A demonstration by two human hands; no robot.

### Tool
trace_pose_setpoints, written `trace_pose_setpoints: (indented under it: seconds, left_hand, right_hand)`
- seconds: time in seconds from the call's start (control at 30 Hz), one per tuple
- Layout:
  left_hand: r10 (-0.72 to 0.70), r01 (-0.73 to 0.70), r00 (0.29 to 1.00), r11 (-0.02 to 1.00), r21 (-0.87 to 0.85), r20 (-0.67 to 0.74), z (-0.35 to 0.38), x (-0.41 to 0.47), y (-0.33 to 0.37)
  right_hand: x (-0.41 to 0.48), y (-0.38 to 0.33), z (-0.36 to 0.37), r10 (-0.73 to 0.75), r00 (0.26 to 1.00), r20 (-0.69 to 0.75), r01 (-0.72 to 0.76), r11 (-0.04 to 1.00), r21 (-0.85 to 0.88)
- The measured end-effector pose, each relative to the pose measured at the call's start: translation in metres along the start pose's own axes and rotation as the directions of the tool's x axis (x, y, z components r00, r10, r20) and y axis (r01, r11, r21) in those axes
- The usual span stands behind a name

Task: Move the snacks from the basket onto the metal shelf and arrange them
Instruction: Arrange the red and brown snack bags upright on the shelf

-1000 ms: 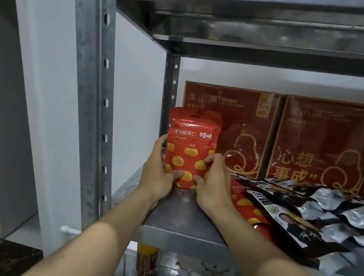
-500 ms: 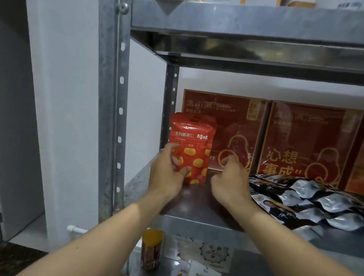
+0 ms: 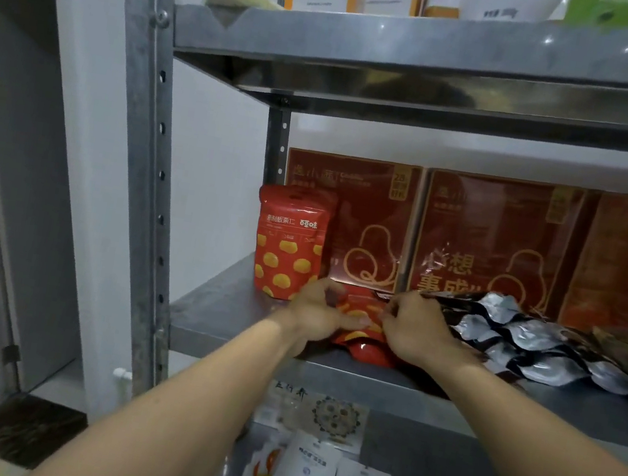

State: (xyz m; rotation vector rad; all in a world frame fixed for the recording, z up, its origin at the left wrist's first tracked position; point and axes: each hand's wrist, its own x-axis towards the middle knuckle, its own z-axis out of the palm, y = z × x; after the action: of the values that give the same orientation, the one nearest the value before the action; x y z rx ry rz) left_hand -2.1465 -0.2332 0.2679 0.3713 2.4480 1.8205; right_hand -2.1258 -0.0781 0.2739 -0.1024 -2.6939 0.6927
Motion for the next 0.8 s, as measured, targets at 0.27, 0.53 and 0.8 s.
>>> trace_pose_setpoints:
  seconds: [0.27, 0.53, 0.8]
  left_hand:
    - [0.097, -0.110, 0.987, 0.989, -0.100, -0.132, -0.012, -0.024, -0.011]
    - [0.286, -0.307, 0.938, 0.948, -0.083, -0.194, -0.029, -0.044, -0.018]
    - [0.414, -0.399, 0.875, 0.910, 0.111, -0.251, -0.054, -0.024, -0.028]
  right_hand:
    - [-0.010, 0.010, -0.002, 0.087, 0.984, 0.154, -0.082, 0.996, -0.034]
    - [-0.027, -0.012, 0.009, 0.035, 0.999, -0.018, -0.021, 0.851, 0.524]
    - [-0.024, -0.036, 0.024, -0.056, 0.959, -0.276, 0.207, 0.804, 0.558]
